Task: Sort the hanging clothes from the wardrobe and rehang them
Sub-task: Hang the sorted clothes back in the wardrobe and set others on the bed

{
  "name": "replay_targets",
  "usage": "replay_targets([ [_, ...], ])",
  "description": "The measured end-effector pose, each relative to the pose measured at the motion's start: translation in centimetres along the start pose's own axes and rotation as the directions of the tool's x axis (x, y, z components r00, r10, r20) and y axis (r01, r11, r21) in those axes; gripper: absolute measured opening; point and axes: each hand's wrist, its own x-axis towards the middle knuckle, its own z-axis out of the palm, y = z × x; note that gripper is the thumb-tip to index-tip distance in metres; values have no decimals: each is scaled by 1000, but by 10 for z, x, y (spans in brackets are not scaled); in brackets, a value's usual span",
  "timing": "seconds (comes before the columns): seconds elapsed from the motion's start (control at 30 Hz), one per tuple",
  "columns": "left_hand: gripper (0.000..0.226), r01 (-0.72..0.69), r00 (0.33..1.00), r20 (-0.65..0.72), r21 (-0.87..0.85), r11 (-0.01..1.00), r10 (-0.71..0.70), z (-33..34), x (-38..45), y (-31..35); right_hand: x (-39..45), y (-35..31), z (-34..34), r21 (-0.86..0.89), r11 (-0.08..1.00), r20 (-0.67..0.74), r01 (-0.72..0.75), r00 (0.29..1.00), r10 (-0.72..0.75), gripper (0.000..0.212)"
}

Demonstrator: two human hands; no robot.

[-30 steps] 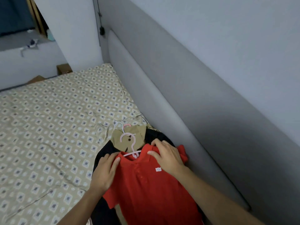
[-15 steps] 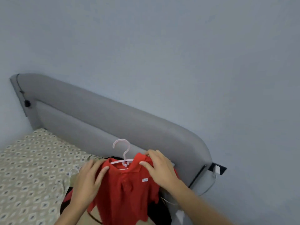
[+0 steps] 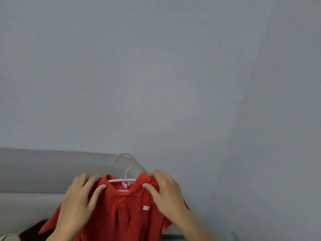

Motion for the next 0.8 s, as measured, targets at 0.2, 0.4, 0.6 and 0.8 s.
replay_targets([
  [0.2,64,-126,990,33,-173,977,134,39,23,86,-55,32,-83,-113,984,-159,-135,980,116,26],
  [0.4,48,-252,956,56,-350,902,289,48,26,177,-135,24,-159,-162,935,-315,-316,914,254,23],
  [0.6,50,-406,874,37,-493,769,485,55,6,275,-236,0,-226,-214,832,-493,-511,792,360,23],
  [0.8,45,-475,786,19,-622,623,618,51,-39,380,-338,-23,-286,-206,724,-610,-658,665,431,23],
])
